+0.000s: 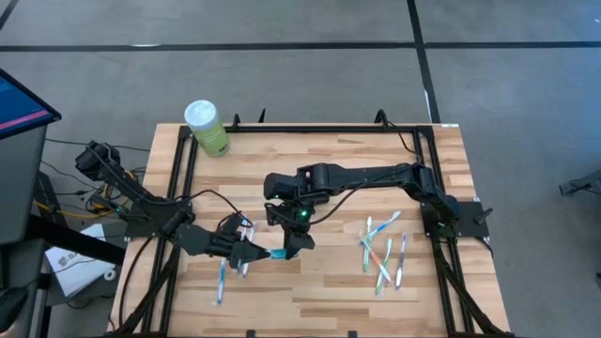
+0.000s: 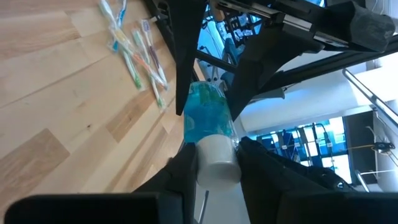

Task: Pick & Place toothbrushing station
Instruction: Put the blue mouthwash into the black mesh organizer

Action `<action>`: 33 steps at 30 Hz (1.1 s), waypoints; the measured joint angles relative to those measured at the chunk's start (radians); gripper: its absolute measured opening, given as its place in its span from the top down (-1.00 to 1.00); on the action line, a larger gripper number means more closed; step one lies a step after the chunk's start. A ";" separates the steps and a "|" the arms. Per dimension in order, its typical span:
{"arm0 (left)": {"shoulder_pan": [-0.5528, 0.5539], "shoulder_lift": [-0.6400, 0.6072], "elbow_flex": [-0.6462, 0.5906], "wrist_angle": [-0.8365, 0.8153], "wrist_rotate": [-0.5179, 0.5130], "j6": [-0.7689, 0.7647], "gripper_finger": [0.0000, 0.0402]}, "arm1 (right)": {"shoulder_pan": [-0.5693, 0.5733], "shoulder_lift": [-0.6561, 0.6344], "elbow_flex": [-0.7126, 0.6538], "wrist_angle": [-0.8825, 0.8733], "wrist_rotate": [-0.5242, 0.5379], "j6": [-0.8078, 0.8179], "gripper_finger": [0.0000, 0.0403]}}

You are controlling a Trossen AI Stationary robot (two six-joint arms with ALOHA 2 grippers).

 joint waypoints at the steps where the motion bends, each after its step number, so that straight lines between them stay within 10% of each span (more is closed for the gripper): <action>1: 0.000 0.000 0.000 0.000 0.001 0.000 0.58 | 0.000 0.000 0.000 0.000 0.000 0.000 0.25; 21: 0.000 0.000 0.000 0.002 0.026 0.003 0.58 | -0.073 -0.041 0.040 -0.058 0.011 0.005 -0.63; 33: 0.217 -0.005 0.011 -0.020 0.258 0.078 0.58 | -0.188 -0.138 0.081 -0.420 0.165 -0.167 -0.62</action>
